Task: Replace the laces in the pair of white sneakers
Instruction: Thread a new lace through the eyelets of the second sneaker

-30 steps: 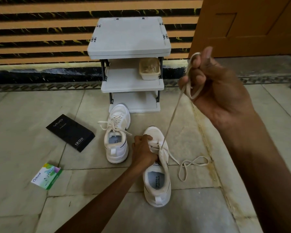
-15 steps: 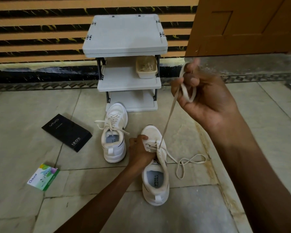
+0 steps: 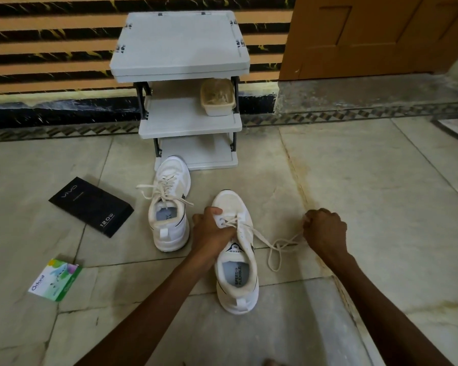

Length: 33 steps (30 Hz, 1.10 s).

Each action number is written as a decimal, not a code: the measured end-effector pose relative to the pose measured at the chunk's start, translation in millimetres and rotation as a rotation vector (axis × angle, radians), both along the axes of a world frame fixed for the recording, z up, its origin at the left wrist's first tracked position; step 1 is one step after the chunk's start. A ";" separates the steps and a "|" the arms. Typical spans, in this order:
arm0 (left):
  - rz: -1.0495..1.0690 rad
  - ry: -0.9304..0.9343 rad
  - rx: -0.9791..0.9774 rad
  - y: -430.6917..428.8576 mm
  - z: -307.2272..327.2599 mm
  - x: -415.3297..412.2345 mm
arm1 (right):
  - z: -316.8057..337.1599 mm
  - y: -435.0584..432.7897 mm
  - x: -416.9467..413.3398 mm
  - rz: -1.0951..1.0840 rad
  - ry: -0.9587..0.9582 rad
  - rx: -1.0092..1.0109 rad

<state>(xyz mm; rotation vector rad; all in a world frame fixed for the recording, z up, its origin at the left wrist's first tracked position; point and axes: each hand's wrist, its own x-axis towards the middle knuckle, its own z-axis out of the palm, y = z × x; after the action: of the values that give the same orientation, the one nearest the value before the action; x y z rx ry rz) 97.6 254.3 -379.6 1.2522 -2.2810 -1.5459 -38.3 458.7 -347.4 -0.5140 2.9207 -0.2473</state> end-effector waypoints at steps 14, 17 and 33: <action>0.011 -0.022 0.006 2.7 -1.8 2.2 | -25.3 -23.6 35.9 0.000 -0.157 0.044; 0.008 -0.024 0.012 3.5 -1.2 2.0 | -38.2 -21.6 44.4 0.001 -0.184 0.092; -0.002 0.023 -0.118 2.1 13.7 4.5 | 134.6 -26.7 24.6 0.640 -0.848 -0.473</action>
<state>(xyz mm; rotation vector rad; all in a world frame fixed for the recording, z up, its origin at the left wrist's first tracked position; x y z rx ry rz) 102.1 256.3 -365.9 1.1967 -2.3224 -1.3962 -13.8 431.9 -212.8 -1.0517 1.7667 -0.8211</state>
